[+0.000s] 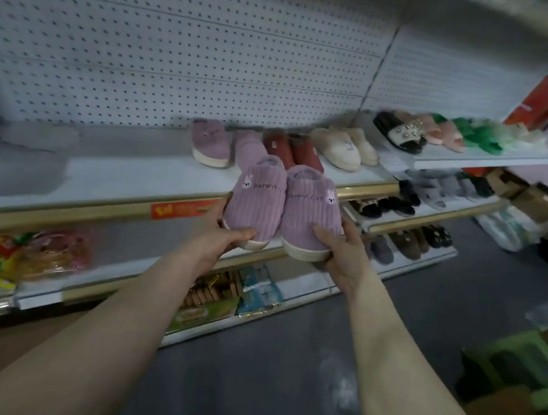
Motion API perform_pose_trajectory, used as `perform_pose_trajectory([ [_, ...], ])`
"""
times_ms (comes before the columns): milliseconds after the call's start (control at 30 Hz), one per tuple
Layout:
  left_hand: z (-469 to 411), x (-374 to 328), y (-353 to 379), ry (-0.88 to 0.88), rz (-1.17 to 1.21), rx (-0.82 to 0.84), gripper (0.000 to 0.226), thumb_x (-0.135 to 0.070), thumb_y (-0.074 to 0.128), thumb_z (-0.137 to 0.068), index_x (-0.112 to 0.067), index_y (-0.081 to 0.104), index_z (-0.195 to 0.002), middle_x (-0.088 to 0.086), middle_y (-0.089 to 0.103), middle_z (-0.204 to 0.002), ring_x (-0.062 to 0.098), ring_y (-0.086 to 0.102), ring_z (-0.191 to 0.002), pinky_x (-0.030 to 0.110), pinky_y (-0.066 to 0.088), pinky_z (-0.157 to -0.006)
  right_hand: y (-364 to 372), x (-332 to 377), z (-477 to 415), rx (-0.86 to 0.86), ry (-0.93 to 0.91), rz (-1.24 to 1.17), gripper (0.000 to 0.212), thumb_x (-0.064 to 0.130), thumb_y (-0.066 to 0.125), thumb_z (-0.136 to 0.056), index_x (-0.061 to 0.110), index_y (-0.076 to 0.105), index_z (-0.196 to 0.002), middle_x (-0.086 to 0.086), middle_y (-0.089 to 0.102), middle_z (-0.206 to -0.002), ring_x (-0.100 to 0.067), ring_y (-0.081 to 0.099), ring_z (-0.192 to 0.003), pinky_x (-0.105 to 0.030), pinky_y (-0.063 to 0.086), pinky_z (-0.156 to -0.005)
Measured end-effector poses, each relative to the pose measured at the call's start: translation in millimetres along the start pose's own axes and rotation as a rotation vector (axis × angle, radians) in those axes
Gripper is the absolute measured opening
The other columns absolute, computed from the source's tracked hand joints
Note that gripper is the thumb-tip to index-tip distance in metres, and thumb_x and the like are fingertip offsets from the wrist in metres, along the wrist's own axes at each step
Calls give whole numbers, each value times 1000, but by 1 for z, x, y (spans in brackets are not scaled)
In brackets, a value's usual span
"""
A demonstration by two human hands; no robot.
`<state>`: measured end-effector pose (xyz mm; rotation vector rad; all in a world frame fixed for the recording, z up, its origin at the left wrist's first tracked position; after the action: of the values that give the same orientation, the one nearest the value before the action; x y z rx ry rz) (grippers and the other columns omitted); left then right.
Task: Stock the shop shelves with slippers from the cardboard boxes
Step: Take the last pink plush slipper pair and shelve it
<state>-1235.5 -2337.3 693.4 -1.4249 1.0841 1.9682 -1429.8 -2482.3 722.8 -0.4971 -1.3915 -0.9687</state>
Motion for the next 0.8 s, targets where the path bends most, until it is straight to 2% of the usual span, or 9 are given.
perform_pose_trajectory([
  [67, -4, -8, -20, 22, -6, -29, 97, 4, 83, -63, -27, 41, -145, 3, 53, -135, 28, 58, -118, 46, 57, -87, 21, -1, -13, 64, 3, -15, 49, 8, 75, -82, 21, 58, -126, -4, 70, -118, -26, 67, -109, -49, 55, -91],
  [167, -9, -21, -47, 59, 12, -99, 95, 3, 85, -63, -26, 43, -143, 2, 54, -134, 27, 58, -118, 45, 57, -86, 56, -2, -37, 150, -11, -28, 53, 9, 76, -77, 16, 58, -127, -5, 72, -116, -23, 68, -107, -40, 56, -89],
  [300, -20, -38, -81, 95, 24, -172, 85, 4, 82, -67, -22, 45, -140, 5, 56, -130, 28, 59, -115, 43, 58, -84, 96, -14, -73, 177, 22, -5, 59, 5, 76, -78, 16, 54, -132, -9, 69, -120, -21, 70, -100, -47, 51, -94],
  [400, -30, -46, -108, 125, 23, -280, 73, 7, 79, -70, -24, 48, -129, 5, 58, -122, 28, 62, -109, 38, 59, -80, 123, -27, -97, 197, 70, -1, 60, 3, 75, -82, 15, 51, -136, -10, 64, -127, -20, 70, -99, -42, 58, -86],
  [500, -41, -47, -139, 133, 18, -390, 88, 0, 83, -68, -24, 41, -142, 6, 56, -128, 29, 63, -109, 45, 57, -86, 145, -38, -111, 226, 107, 29, 64, 4, 76, -80, 15, 50, -137, -11, 62, -128, -24, 67, -105, -36, 58, -76],
  [567, -51, -49, -161, 129, -10, -435, 95, -6, 87, -64, -23, 40, -145, 8, 56, -131, 31, 62, -111, 48, 56, -88, 158, -45, -119, 239, 128, 44, 59, 2, 76, -80, 18, 53, -133, -10, 63, -126, -24, 67, -104, -33, 58, -73],
  [633, -62, -54, -182, 126, -61, -486, 88, -8, 86, -67, -22, 42, -142, 8, 57, -130, 31, 63, -109, 44, 57, -85, 170, -51, -127, 262, 138, 55, 55, 1, 74, -82, 23, 56, -128, -8, 63, -125, -24, 66, -106, -33, 58, -73],
  [700, -78, -62, -199, 126, -115, -530, 76, -8, 84, -69, -21, 47, -134, 5, 59, -125, 30, 63, -105, 41, 58, -79, 180, -56, -137, 268, 146, 67, 59, 2, 75, -82, 24, 55, -133, -7, 63, -128, -26, 64, -111, -33, 58, -74],
  [800, -106, -69, -223, 102, -99, -574, 65, -2, 82, -70, -21, 50, -124, 2, 59, -120, 29, 61, -108, 44, 57, -85, 194, -62, -147, 271, 167, 86, 58, 3, 74, -82, 28, 57, -132, -7, 64, -128, -25, 65, -111, -32, 58, -74],
])
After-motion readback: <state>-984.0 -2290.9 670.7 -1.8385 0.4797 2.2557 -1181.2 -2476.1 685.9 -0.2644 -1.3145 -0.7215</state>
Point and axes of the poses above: each hand's wrist, its own z-axis away from the middle knuckle, its own y-axis out of the palm, x = y × z, the point moved 4 cm from there along -z, towards the middle knuckle
